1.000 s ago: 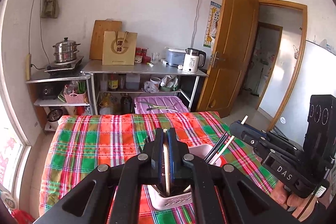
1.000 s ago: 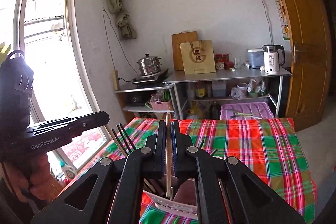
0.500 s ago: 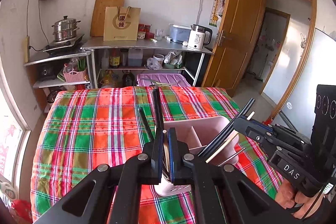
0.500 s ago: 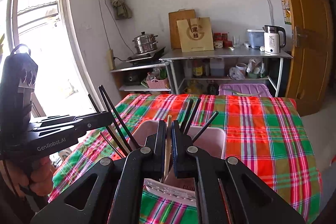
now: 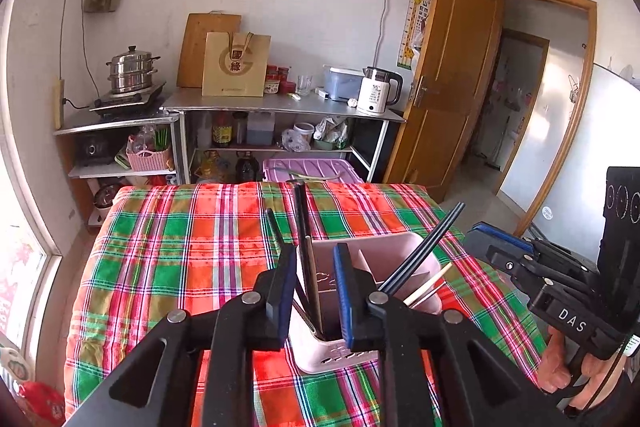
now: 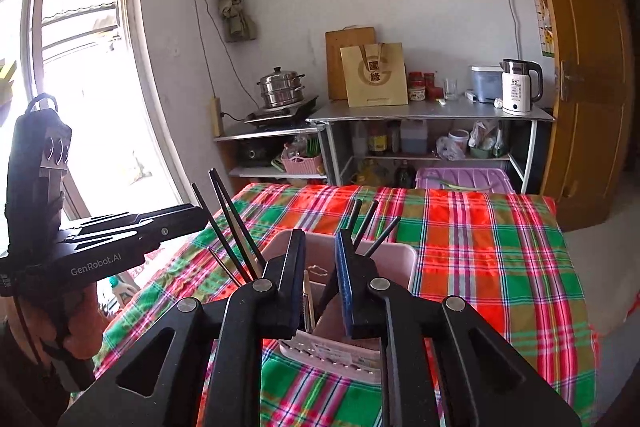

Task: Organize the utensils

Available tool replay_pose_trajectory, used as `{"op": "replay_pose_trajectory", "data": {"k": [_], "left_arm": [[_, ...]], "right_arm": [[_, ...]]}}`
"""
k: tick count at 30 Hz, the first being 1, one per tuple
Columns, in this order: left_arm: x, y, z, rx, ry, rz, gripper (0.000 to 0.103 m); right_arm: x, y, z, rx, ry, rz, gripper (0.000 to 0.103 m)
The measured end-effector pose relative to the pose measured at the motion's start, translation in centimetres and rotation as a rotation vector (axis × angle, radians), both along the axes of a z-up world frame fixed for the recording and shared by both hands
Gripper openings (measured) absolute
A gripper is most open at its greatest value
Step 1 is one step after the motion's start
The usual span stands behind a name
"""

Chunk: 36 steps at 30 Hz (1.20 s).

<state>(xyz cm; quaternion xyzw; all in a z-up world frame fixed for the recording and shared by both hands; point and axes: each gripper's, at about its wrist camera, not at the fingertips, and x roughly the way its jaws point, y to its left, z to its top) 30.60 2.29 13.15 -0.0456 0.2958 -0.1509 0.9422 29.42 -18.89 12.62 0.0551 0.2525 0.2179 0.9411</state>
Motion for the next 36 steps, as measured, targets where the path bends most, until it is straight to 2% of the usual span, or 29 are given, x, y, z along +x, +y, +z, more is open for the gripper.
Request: {"op": "replay_pose_trajectory", "data": {"k": [4, 8, 13, 24, 36], "left_arm": [[-2.4, 0.4, 0.7, -0.004, -0.036, 0.013, 0.019], [-5.2, 0.6, 0.5, 0.007, -0.062, 0.035, 0.025], [-9.3, 0.6, -0.4, 0.005, -0.090, 0.045, 0.027], [-17.3, -1.5, -5.3, 0.027, -0.101, 0.052, 0.030], [-23.1, -1.9, -9.0, 0.062, -0.106, 0.103, 0.030]], "right_arm": [[-1.8, -0.9, 0.3, 0.012, -0.019, -0.005, 0.027], [-4.2, -1.4, 0.0, 0.005, -0.033, -0.009, 0.027], [-7.3, -1.9, -0.7, -0.004, -0.045, -0.023, 0.028], [-14.4, -1.7, -4.6, -0.049, -0.059, -0.082, 0.030], [-20.2, -1.3, -7.6, -0.101, -0.073, -0.126, 0.030]]}}
